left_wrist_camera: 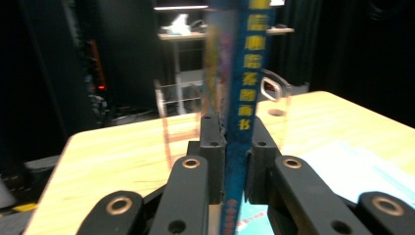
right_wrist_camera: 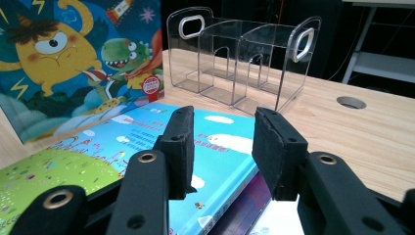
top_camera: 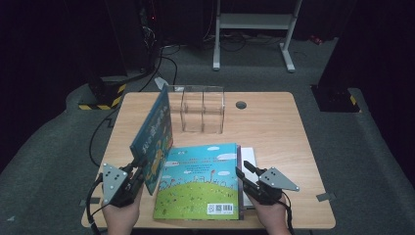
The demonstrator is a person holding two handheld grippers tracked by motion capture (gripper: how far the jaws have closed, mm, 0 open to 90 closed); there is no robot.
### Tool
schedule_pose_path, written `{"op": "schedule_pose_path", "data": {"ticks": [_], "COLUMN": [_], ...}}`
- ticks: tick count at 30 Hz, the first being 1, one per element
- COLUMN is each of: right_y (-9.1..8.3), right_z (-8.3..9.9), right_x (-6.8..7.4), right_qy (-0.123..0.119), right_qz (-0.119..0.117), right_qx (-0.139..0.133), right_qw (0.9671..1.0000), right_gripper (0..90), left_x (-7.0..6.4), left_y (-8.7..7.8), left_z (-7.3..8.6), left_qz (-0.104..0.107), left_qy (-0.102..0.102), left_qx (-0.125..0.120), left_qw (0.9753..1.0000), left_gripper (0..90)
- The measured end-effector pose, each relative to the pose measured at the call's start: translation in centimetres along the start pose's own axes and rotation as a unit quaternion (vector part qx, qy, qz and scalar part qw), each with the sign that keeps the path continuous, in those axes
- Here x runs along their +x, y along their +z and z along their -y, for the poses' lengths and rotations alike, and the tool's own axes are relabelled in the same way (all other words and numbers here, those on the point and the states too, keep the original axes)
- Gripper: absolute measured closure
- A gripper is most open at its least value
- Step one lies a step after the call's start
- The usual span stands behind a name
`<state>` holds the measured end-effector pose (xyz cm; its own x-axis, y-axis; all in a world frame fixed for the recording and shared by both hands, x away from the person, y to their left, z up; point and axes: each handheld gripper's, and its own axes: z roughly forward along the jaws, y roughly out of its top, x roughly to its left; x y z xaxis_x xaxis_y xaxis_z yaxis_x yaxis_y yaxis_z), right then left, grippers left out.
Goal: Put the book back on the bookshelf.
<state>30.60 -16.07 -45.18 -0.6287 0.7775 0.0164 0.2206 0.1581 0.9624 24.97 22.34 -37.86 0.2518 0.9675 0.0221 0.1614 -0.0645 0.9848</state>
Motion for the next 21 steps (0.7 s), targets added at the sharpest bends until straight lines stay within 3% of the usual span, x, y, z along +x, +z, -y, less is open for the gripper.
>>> {"op": "schedule_pose_path", "data": {"ticks": [1,2,10,21], "right_y": [0.0,0.0,0.0,0.0], "right_z": [0.0,0.0,0.1,0.5], "right_x": [0.0,0.0,-0.1,-0.2], "right_qy": [0.0,-0.001,0.003,0.001], "right_qz": [0.0,0.0,-0.001,0.0], "right_qx": [0.0,0.0,0.003,0.011], "right_qw": [1.0,1.0,1.0,0.9999], "right_gripper": [60.1,60.1,61.6,61.7], "left_x": [0.5,1.3,1.7,2.9], "left_y": [0.0,-0.2,-0.5,-1.6], "left_z": [0.0,-0.1,0.2,1.0], "left_qz": [0.001,0.004,0.012,-0.002], "left_qy": [-0.011,-0.01,0.001,0.008], "left_qx": [0.0,0.003,0.004,0.004], "left_qw": [0.9999,0.9999,0.9999,1.0], "left_gripper": [82.1,82.2,82.2,82.4]}}
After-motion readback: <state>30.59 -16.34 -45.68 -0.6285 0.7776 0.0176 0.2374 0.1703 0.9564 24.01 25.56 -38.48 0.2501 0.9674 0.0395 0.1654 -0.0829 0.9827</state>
